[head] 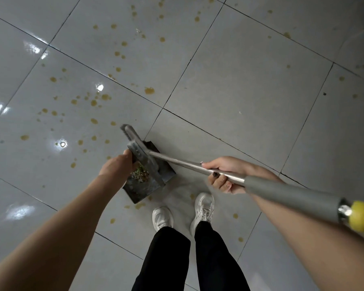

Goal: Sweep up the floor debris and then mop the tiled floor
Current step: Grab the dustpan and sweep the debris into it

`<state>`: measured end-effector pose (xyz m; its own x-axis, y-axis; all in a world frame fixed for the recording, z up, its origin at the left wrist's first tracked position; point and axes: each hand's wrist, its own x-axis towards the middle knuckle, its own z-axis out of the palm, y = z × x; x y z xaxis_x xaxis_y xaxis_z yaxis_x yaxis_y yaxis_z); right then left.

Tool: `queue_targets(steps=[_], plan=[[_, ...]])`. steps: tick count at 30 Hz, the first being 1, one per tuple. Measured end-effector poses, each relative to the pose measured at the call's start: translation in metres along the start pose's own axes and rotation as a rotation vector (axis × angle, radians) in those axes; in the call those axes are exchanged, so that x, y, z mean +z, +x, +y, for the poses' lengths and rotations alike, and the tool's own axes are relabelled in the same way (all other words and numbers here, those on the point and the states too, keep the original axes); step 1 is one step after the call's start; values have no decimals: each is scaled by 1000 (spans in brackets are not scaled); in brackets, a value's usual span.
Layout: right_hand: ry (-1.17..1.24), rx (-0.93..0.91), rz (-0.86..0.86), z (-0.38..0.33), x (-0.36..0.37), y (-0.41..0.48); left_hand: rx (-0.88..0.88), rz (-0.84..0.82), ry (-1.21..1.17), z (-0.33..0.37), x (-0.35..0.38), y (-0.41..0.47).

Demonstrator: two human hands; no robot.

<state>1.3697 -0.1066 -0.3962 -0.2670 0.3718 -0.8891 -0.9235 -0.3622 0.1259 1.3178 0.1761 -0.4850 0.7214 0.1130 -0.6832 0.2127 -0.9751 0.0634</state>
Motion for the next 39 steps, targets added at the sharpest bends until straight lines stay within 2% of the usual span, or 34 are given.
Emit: queue_targets(steps=[2, 6, 11, 15, 20, 25, 28, 33, 36, 39], plan=[[37, -54, 15, -1, -10, -16, -11, -7, 3, -1, -1, 0], [-194, -205, 282, -1, -29, -60, -19, -32, 2, 0, -1, 1], [-203, -356, 548, -10, -55, -89, -18, -29, 34, 1, 0, 3], [-197, -368, 712, -19, -84, -80, -16, -35, 43, 2, -1, 4], [-152, -318, 818, -19, -113, -51, -17, -48, 55, 0, -4, 4], [-114, -163, 740, -3, -101, -25, -19, -58, 84, 3, -5, 3], [-95, -161, 684, 4, -70, -15, -14, -44, 57, 6, -7, 3], [-60, -159, 469, 2, -20, -2, -11, -52, 59, 11, -11, 6], [-46, -76, 320, -6, -19, -17, -15, -63, 66, 12, -12, 7], [65, -133, 246, -15, -33, -39, -20, -73, 57, 10, -12, 5]])
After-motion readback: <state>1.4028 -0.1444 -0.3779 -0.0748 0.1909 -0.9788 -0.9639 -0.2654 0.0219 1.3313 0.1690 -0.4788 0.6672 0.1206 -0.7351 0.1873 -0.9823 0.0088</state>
